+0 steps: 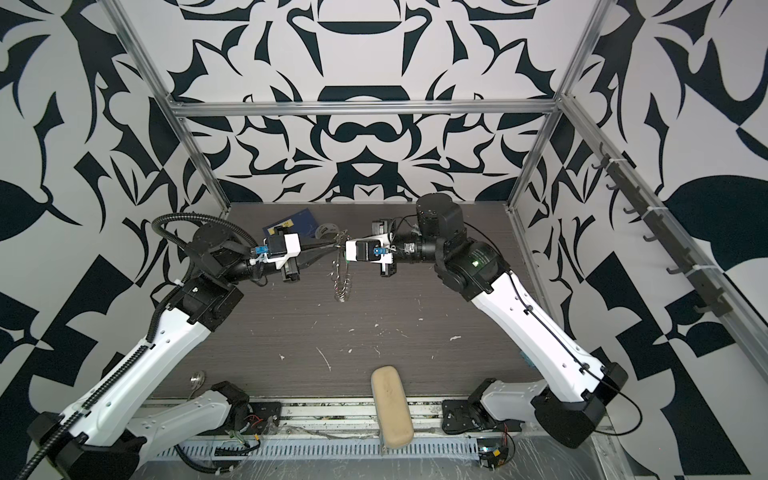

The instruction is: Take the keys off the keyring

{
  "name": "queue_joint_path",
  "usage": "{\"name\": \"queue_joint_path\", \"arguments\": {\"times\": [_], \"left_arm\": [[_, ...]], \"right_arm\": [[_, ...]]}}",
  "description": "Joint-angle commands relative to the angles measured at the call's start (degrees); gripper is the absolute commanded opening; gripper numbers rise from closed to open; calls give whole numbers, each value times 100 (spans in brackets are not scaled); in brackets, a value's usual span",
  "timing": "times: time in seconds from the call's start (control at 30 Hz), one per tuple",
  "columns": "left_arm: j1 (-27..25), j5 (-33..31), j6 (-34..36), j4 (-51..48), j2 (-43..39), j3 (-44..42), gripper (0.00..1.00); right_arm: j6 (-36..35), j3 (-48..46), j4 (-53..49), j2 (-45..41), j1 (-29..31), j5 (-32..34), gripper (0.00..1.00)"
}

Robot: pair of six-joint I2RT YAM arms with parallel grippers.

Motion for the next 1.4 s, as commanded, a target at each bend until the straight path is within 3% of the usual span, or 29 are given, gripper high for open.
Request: {"name": "queue_joint_path", "arguments": {"times": [0.0, 0.23, 0.33, 0.57, 0.63, 0.7, 0.83, 1.2, 1.27, 1.3, 1.37], "left_arm": [[21, 138, -46, 112, -26, 173, 16], [22, 207, -36, 72, 0, 207, 12], [22, 235, 4, -10, -6, 220, 0], [22, 19, -13, 194, -104, 95, 0], [28, -3, -33, 247, -123, 74, 0], [31, -15, -36, 293, -133, 61, 0], [31, 46, -80, 335, -106, 71, 0], [31, 156, -10, 164, -113, 110, 0], [31, 137, 42, 98, -120, 133, 0], [31, 124, 51, 89, -112, 134, 0], [27, -148, -15, 153, -105, 113, 0]], "right_arm": [[-23, 297, 157, -16, 27, -168, 0], [-76, 385, 7, 37, 31, -181, 0], [-68, 388, 24, 37, 37, -174, 0], [87, 225, 237, -86, 32, 98, 0], [247, -22, 543, -250, 31, 256, 17], [353, -232, 761, -371, 27, 372, 23], [349, -222, 671, -377, 27, 382, 15], [324, 139, 484, -60, 38, 161, 18], [322, 163, 482, -49, 40, 125, 10], [319, 177, 465, -29, 35, 97, 0], [327, 193, 438, -17, 35, 76, 0]]}}
